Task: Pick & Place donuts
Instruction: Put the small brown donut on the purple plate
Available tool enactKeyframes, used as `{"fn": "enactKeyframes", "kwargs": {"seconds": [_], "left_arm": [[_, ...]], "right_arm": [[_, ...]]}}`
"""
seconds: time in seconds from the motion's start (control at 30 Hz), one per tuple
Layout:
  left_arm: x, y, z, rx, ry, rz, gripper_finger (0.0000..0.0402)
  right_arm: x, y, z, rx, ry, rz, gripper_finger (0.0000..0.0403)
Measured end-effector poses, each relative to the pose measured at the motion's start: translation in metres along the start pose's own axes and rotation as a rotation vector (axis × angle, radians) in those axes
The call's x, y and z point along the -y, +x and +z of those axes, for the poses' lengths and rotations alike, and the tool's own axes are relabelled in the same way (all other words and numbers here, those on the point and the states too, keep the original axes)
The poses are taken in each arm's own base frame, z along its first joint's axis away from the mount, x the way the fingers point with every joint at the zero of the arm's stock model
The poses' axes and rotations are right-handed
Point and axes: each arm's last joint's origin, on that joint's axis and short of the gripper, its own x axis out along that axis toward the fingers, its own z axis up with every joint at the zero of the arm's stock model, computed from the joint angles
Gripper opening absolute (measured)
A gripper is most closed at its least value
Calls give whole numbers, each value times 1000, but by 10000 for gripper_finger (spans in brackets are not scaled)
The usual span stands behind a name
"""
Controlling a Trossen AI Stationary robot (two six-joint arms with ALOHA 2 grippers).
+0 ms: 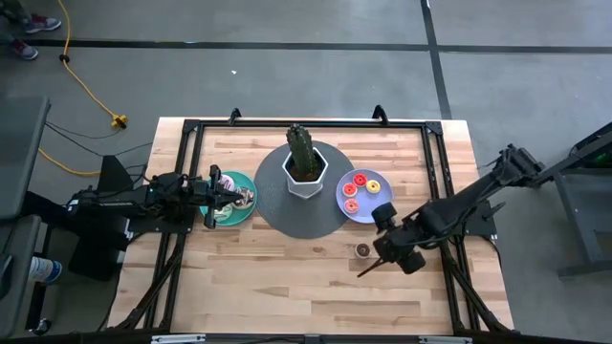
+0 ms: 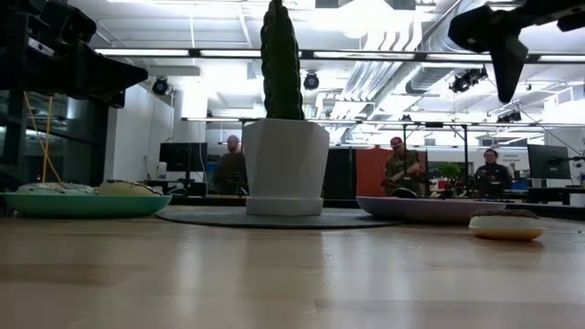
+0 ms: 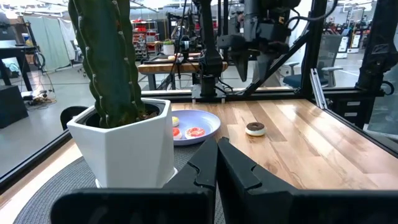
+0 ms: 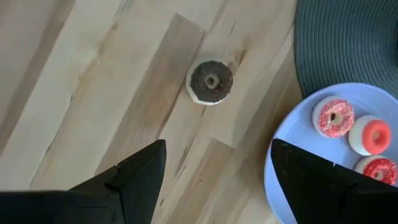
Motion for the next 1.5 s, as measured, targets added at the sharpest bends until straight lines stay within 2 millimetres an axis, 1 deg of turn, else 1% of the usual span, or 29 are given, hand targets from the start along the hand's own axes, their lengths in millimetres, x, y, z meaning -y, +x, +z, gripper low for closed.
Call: {"fn": "enactKeyframes", "kwargs": {"seconds": [0.17,0.3,0.47,0.6,0.87,1.03,1.17,1.3,1.4,1.5], "left_arm": [[0,0,0,0,0,0,1],[0,0,0,0,0,0,1],[0,0,0,0,0,0,1],[0,0,0,0,0,0,1],[0,0,0,0,0,0,1],[0,0,0,0,0,0,1],[0,0,0,0,0,0,1],[0,0,0,0,0,0,1],[0,0,0,0,0,0,1],[0,0,0,0,0,0,1]], "right_arm": [[-2,15,10,-11,42,20,282],[0,28,17,-14,153,28,282],[9,41,20,-49,295,31,282],[13,46,21,-66,383,33,282],[12,57,27,-76,562,57,282],[13,58,28,-59,660,23,282],[15,58,28,-55,777,3,283],[16,59,28,-52,889,-9,297],[16,59,28,-53,950,-9,318],[15,65,25,-40,1013,-8,341]]}}
